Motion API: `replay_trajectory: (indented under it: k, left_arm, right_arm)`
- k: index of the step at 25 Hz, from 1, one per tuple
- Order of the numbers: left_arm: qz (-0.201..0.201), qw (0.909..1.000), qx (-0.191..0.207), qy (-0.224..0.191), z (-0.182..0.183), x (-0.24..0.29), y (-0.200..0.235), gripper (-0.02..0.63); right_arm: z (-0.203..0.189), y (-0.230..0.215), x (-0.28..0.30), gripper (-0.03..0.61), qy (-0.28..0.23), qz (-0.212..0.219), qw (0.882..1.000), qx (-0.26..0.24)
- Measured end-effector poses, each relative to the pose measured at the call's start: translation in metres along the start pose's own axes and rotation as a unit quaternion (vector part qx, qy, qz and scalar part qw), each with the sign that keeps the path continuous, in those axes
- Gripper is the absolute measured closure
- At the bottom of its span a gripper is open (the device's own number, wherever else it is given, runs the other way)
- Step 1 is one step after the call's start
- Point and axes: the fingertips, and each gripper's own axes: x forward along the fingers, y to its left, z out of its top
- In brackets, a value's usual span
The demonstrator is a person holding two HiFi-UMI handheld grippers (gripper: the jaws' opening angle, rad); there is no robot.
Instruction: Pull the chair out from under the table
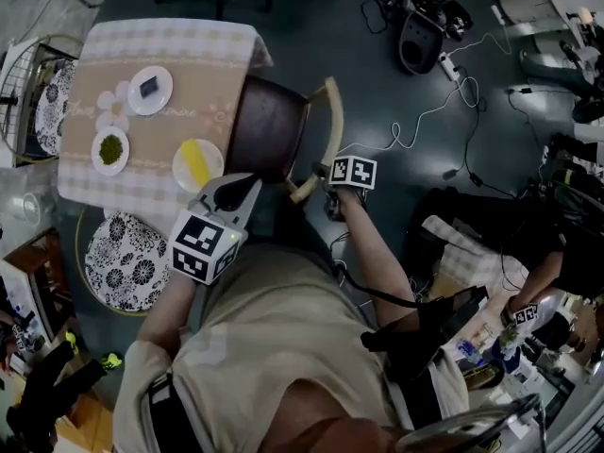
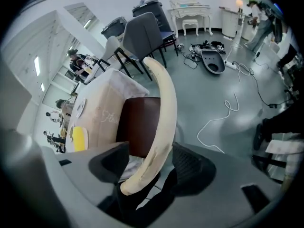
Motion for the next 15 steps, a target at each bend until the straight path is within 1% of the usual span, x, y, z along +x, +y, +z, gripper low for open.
replay_trajectory:
  k: [3, 8, 15]
  left_arm:
    - [0.007, 0.9999, -0.002, 0.011, -0.009, 0.001, 0.006, 0.607]
    - [0.013, 0.9995, 0.009, 0.027, -0.016, 0.001, 0.009, 0.607]
    - [0.023, 0.9991, 0.009, 0.035, -0.020, -0.001, 0.010, 0.607]
  right_arm:
    - [-0.001, -0.003, 0.010, 0.304, 0.008, -0.007, 1.000, 0.004]
    - [-0.001, -0.007, 0.023, 0.304, 0.016, -0.012, 1.000, 0.010]
    - [-0.005, -0.011, 0.037, 0.304, 0.024, -0.011, 0.999, 0.026]
